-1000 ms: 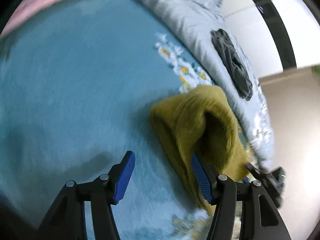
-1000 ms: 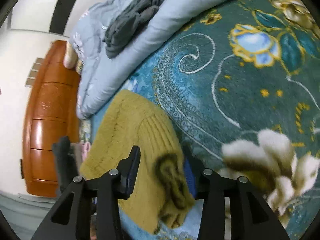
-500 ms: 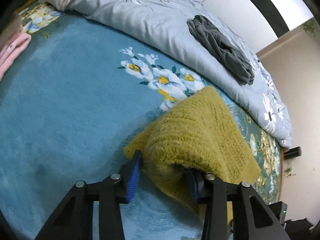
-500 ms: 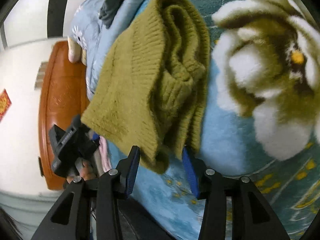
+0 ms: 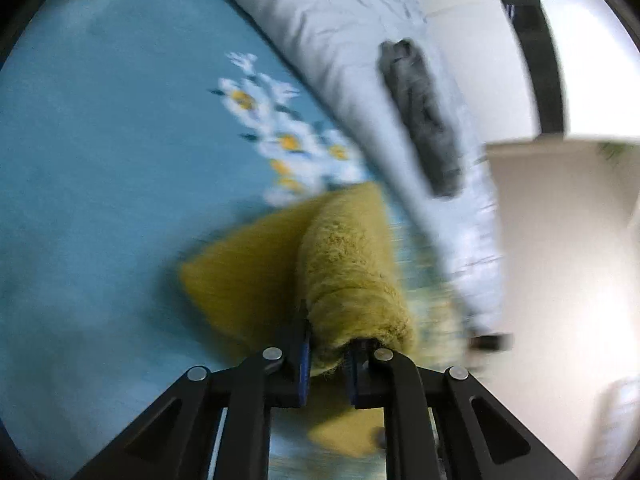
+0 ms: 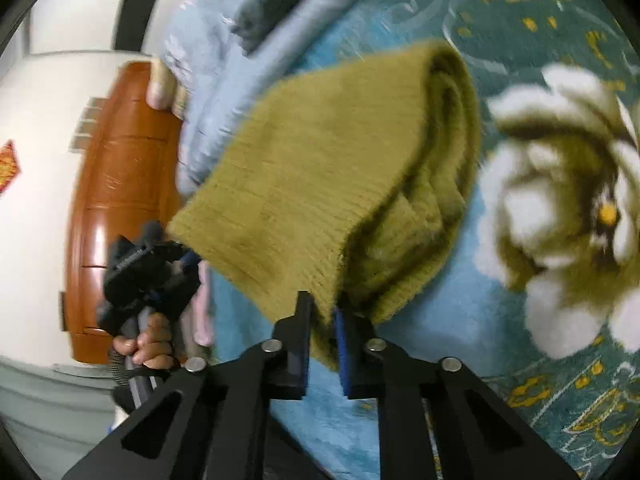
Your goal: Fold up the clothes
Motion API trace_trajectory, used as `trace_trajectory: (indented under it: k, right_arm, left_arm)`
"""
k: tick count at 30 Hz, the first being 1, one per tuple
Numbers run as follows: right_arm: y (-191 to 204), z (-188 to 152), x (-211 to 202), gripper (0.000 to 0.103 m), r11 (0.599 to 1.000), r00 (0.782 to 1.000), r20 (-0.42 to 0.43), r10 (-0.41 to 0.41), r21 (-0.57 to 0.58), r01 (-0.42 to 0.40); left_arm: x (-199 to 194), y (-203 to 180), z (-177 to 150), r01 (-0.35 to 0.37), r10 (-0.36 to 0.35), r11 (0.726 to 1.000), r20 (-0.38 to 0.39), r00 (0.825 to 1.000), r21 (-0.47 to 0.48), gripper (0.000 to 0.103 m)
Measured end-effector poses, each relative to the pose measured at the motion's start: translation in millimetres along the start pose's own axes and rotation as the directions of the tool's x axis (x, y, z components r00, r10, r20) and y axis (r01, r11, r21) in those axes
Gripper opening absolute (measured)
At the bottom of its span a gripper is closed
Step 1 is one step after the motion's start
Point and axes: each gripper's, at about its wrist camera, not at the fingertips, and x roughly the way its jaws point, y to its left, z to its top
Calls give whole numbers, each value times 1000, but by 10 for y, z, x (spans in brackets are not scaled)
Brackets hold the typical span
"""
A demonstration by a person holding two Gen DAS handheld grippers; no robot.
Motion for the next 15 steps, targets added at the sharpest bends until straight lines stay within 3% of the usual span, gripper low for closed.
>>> trace_trajectory:
  k: [1, 3, 7, 11, 15]
  right_arm:
    - [58, 16, -71, 7, 999, 999, 29, 31, -21, -30]
    - [184, 41, -196, 7, 995, 995, 71, 64, -84, -58]
    - [62, -14, -73, 7, 995, 999, 15, -38, -97, 39]
    - [-256, -119, 60, 7, 995, 995, -13, -99, -25, 98]
    - [-391, -154, 90, 7, 990, 990, -30, -140, -2, 140]
  left_arm:
    - [-42, 10, 7, 49, -49, 999, 4, 999, -23, 14]
    - [-120, 67, 12, 20, -20, 1000, 44, 999, 2, 14]
    - [-29, 411, -21, -175, 175, 984, 28, 984, 7, 14]
    - [2, 665, -75, -182, 183, 983, 26, 983, -37, 17]
    - [-108, 628, -91, -179, 179, 984, 45, 983, -5, 23]
